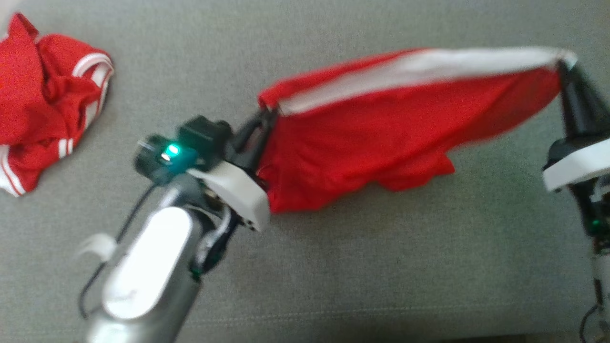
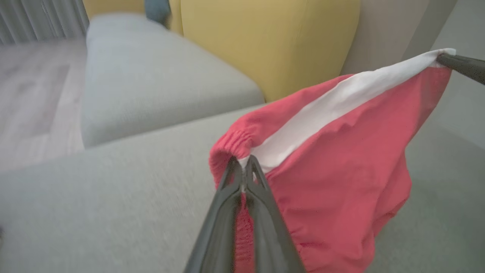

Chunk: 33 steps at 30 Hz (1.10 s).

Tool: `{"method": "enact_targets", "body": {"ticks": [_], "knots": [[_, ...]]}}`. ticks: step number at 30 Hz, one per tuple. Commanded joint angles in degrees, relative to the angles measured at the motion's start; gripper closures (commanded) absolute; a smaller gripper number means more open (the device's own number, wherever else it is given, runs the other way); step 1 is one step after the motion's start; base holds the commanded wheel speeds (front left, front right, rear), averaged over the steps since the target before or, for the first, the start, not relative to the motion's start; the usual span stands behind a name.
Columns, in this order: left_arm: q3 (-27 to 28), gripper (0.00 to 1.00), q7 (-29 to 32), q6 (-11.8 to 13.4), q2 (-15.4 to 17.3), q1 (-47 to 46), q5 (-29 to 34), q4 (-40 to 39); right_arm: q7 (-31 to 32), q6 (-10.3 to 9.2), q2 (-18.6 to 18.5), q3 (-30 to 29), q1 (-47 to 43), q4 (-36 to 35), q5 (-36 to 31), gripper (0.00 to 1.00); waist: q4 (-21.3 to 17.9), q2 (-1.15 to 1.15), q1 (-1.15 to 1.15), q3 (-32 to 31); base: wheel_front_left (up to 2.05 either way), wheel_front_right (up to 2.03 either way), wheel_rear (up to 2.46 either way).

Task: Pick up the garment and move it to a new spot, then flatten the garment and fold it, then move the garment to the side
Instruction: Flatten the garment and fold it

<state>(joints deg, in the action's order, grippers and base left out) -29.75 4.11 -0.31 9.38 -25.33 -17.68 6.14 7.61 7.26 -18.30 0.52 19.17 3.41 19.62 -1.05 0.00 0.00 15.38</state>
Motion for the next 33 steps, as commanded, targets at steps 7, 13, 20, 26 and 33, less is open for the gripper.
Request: {"method": "enact_targets", "body": {"ticks": [7, 13, 20, 26, 33], "knots": [[5.5, 1.00, 0.1, 1.8, 6.0, -4.8, 3.2, -15.6, -0.1, 0.23, 1.3, -2.7, -0.8, -18.5, -3.3, 1.00, 0.2, 0.00, 0.00, -6.8, 0.00, 0.00, 0.00], [8.6, 1.00, 3.0, 3.3, 8.5, -7.6, 4.2, -23.7, 4.3, 0.23, 2.0, -4.6, 0.6, -28.0, -4.3, 1.00, -0.1, 0.00, 0.00, -10.2, 0.00, 0.00, 0.00], [10.2, 1.00, 5.5, 4.5, 9.0, -8.2, 3.1, -26.6, 7.4, 0.23, 2.9, -5.0, 2.6, -31.0, -3.6, 1.00, -1.0, 0.00, 0.00, -10.5, 0.00, 0.00, 0.00], [10.4, 1.00, 4.4, 3.9, 7.8, -11.3, 1.7, -23.5, 8.0, 0.23, 3.1, -3.2, 7.1, -25.2, -1.1, 1.00, -1.2, 0.00, 0.00, -8.1, 0.00, 0.00, 0.00], [11.5, 1.00, -4.4, -0.8, 4.2, -23.0, -2.1, -6.3, 2.9, 0.23, 2.3, 2.1, 23.8, -5.7, 2.1, 1.00, -2.8, 0.00, 0.00, -4.4, 0.00, 0.00, 0.00]]}}
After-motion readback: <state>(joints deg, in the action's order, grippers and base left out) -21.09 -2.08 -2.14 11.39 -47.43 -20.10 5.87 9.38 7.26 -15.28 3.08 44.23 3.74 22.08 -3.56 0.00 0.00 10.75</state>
